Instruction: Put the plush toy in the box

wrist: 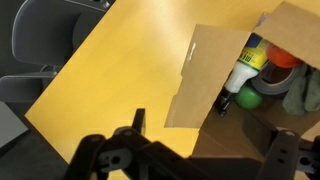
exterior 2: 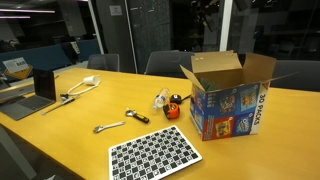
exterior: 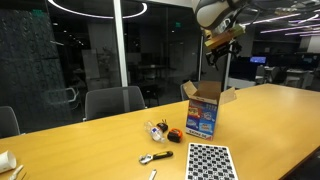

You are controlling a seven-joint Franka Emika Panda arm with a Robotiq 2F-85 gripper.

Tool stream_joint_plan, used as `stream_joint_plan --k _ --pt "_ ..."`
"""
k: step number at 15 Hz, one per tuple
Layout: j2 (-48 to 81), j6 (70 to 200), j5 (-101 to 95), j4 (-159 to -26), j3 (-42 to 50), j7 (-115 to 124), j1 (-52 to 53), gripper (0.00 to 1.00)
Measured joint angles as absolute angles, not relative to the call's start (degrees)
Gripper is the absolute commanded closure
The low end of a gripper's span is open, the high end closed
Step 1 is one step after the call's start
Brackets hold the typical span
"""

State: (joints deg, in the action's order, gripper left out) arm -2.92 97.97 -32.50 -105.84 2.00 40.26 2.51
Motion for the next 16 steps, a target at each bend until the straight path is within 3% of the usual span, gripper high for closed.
stream_joint_plan --k 10,16 --pt "-35.5 101.1 -11.6 -131.9 1.4 18.6 2.5 0.0" --pt "-45.1 102.4 -4.7 -143.3 5.6 6.1 2.2 0.0"
